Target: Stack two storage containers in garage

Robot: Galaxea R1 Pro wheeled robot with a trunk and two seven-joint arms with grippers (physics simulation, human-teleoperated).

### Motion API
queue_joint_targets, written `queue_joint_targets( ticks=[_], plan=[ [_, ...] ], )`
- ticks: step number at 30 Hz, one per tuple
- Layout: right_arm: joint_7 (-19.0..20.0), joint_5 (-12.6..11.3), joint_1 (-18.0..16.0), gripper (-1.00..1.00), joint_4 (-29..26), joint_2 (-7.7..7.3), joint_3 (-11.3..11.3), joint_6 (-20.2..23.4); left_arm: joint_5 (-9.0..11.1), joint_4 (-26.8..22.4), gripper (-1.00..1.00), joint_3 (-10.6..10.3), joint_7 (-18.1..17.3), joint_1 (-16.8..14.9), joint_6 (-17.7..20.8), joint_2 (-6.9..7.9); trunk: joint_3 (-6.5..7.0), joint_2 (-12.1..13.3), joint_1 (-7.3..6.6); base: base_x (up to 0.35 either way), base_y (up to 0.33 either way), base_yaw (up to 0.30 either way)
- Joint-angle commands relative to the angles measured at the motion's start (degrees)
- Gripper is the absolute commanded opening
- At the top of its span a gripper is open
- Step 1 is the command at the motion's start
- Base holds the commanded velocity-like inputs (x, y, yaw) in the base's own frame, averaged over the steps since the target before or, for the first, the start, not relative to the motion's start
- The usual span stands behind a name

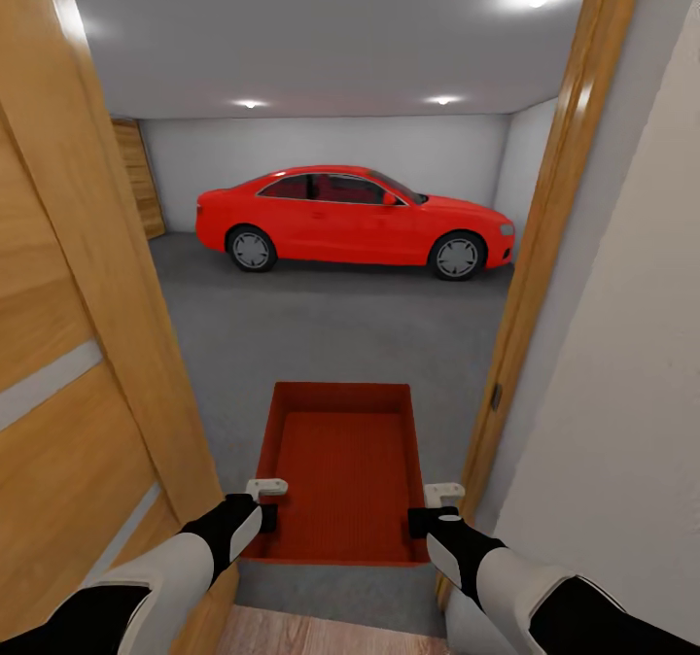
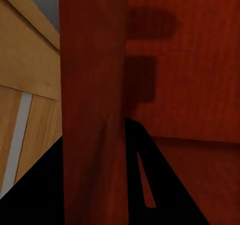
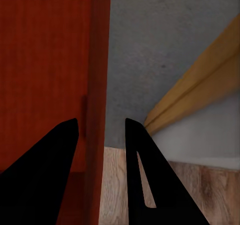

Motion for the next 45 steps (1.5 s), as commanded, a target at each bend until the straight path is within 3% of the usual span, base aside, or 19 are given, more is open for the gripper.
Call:
queue_joint_targets(
  ticks=[1, 26, 45],
  plan=[
    [-0.3, -1.1, 0.0, -1.00, 0.2, -0.01, 1.0, 0.3, 0.2, -0.3, -1.00, -0.9, 0.3, -0.1, -0.3, 1.13, -0.13, -0.1, 0.04, 0.000, 0.007, -0.012],
    [-0.3, -1.1, 0.0, -1.00, 0.2, -0.17, 1.0, 0.3, 0.2, -0.3, -1.00, -0.9, 0.3, -0.1, -0.3, 1.13, -0.13, -0.1, 0.04, 0.048, 0.155, -0.003],
    [-0.3, -1.1, 0.0, -1.00, 0.2, 0.00, 1.0, 0.3, 0.2, -0.3, -1.00, -0.9, 0.4, -0.1, -0.3, 1.13, -0.13, -0.1, 0.04, 0.001, 0.002, -0.178]
  ],
)
